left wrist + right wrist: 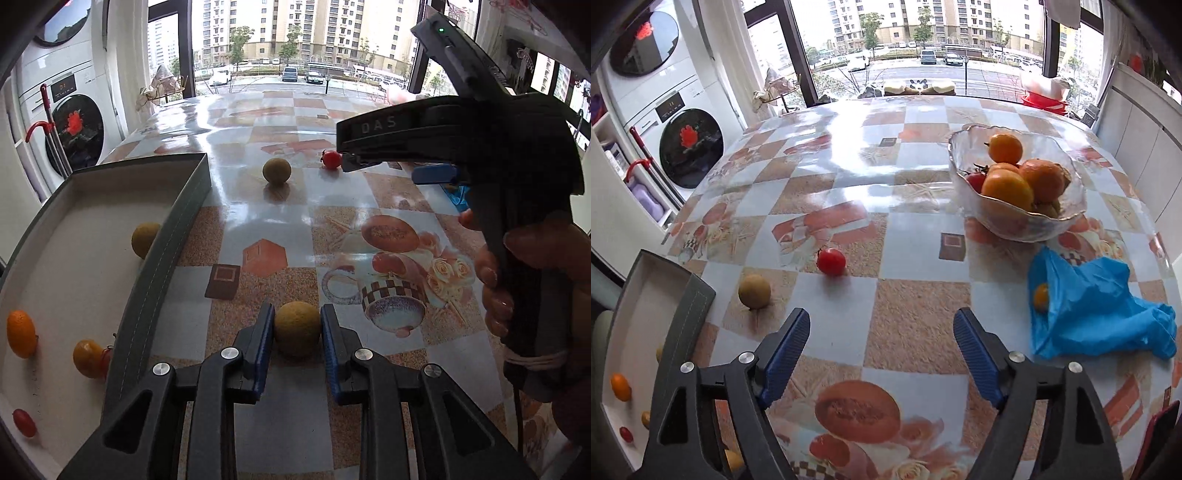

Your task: Organize fruits

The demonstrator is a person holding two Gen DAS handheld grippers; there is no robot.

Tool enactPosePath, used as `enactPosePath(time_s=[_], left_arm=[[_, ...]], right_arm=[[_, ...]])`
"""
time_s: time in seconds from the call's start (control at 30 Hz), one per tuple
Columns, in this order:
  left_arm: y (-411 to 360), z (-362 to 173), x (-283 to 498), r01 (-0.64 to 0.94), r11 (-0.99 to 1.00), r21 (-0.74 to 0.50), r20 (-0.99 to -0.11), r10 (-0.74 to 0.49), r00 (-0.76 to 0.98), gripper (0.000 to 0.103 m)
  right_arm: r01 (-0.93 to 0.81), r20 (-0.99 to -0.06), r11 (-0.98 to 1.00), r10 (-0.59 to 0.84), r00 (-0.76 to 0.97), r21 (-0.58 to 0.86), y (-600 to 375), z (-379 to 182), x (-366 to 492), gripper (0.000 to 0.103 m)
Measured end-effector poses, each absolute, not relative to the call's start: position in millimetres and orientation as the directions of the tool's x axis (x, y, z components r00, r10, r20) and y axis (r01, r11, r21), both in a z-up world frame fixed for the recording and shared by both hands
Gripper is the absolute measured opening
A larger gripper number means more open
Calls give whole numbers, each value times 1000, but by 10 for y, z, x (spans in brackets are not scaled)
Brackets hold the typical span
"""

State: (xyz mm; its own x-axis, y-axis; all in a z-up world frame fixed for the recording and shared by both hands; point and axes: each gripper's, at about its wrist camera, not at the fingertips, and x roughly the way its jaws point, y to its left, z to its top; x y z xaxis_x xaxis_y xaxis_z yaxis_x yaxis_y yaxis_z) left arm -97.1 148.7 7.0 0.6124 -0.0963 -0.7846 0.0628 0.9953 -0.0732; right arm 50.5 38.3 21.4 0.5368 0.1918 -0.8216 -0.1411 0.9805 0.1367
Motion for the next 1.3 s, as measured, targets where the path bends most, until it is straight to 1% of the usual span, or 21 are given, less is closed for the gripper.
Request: enactPosePath(time_s=[0.13, 0.2, 0.23, 0.27, 0.3, 0.33, 0.5, 0.6, 0.7, 0.8, 0.93, 1.03, 1.13, 1.3], left_arm=[[1456, 61, -974, 64, 996, -58, -783, -85, 616, 27], [1460, 56, -977, 63, 996, -60, -783, -86, 616, 27], [1468, 55, -977, 63, 996, -64, -782, -89, 616, 27], [1476, 55, -976, 63, 996, -68, -782, -92, 616, 27], [1471, 54, -979, 63, 996, -69, -782, -93, 616, 27], [1458, 53, -991, 63, 996, -67, -782, -92, 617, 27], [1449, 54, -997, 63, 996, -67, -781, -91, 617, 27], [1463, 62, -1001, 62, 995, -76, -782, -99, 615, 27], [1500, 77, -1043, 56, 993, -107, -787, -119, 606, 27], [1535, 91, -1183, 35, 988, -154, -789, -144, 597, 27], [1521, 80, -1402, 26, 989, -146, -780, -131, 612, 27], [1526, 43, -1483, 36, 992, -124, -763, -118, 635, 27], [1513, 53, -1506, 43, 992, -116, -747, -116, 654, 27], [1496, 44, -1483, 42, 994, -97, -733, -100, 672, 27]], right_arm=[[-169, -821, 979, 185, 540, 110, 574, 156, 671, 81], [-182, -827, 979, 181, 533, 97, 646, 114, 744, 76], [-189, -832, 976, 191, 521, 107, 682, 82, 788, 65], [-187, -825, 979, 172, 539, 82, 708, 93, 775, 56], [-191, -826, 979, 163, 539, 69, 730, 92, 769, 45], [-190, -826, 980, 156, 541, 60, 737, 101, 757, 22], [-173, -828, 976, 207, 522, 136, 551, 150, 507, 22], [-176, -830, 975, 208, 518, 134, 366, 194, 139, 22], [-154, -828, 974, 220, 515, 163, 120, 221, -300, 22], [-126, -817, 980, 200, 541, 156, -85, 222, -757, 22], [-79, -779, 987, 157, 607, 138, -307, 180, -1234, 22], [-42, -761, 987, 144, 632, 152, -426, 76, -1408, 22], [-23, -724, 983, 152, 672, 185, -502, 73, -1491, 22], [-28, -713, 962, 221, 665, 272, -605, 38, -1448, 22]])
